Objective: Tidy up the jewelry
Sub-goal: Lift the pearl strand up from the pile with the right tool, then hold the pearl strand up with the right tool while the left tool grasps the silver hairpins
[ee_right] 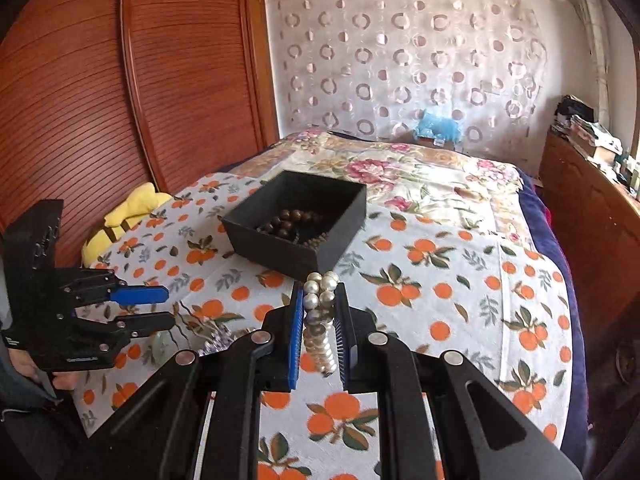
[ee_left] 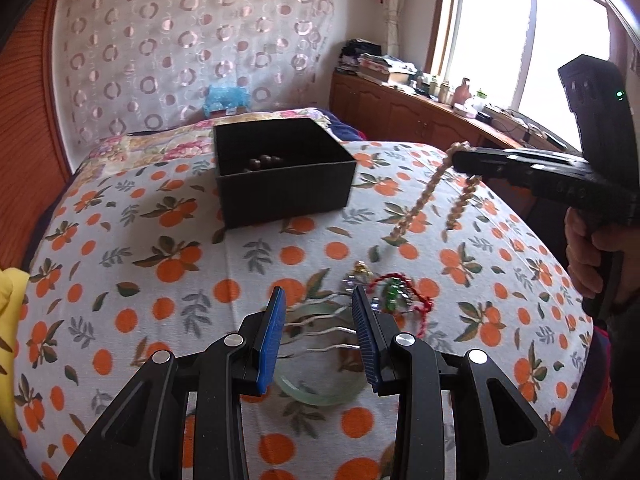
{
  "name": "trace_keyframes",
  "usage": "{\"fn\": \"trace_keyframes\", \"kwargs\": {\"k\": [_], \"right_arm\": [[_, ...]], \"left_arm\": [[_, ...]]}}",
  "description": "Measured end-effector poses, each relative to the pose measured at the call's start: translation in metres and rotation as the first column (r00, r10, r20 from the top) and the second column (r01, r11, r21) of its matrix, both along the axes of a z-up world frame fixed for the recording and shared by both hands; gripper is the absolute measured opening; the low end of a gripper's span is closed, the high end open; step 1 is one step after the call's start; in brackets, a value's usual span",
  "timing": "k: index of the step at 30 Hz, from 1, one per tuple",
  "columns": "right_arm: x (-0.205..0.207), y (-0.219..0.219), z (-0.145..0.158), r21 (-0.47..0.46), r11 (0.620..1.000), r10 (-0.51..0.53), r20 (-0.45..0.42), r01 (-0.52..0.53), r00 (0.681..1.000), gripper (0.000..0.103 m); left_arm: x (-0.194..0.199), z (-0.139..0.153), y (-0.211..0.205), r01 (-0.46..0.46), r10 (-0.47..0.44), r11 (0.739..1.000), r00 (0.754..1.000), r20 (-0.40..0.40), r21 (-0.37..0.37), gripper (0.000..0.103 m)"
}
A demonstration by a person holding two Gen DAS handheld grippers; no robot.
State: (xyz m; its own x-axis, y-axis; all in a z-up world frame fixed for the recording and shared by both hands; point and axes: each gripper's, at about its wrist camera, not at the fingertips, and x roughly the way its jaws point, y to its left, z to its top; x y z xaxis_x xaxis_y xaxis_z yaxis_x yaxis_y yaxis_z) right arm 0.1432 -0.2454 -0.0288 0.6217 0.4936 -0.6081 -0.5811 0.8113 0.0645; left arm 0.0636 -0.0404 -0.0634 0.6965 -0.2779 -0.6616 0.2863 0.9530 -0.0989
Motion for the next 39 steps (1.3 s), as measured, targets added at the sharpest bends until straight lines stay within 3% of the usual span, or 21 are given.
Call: {"fn": "trace_keyframes", "kwargs": {"k": [9,23,26,29,39], "right_arm": [[-0.001,-0.010,-0.019,-0.012,1.000,-0.029,-0.025,0.029,0.999,0.016],[0.002,-0.013,-0.028,-0.006,0.999,-0.034,-0.049,0.034,0.998,0.016],[0.001,-0.011,-0.028,-0.007,1.000,-0.030,-0.050,0.029,0.998,0.016],[0.000,-0.010,-0.028,-0.013,1.000,-0.024,-0.049,0.024,0.998,0.016],[0.002,-0.004,-0.031,-0.019,1.000,-0.019,-0.054,0.018,0.998,0.016]], "left_arm": [[-0.002,-0.005,-0.032,0.086,-0.085,0.994,0.996,-0.014,0.061,0.031],[0.010,-0.023,-0.051,0.137,-0.127,0.982,0.988,-0.086,0.128,0.023],[0.012,-0.023,-0.051,0.137,-0.126,0.981,0.989,-0.081,0.140,0.014],[0.009,-0.021,-0.049,0.138,-0.131,0.982,0.989,-0.064,0.126,0.005],[-0.003,-0.013,-0.039,0.138,-0.135,0.987,0.990,-0.040,0.078,0.004]]}}
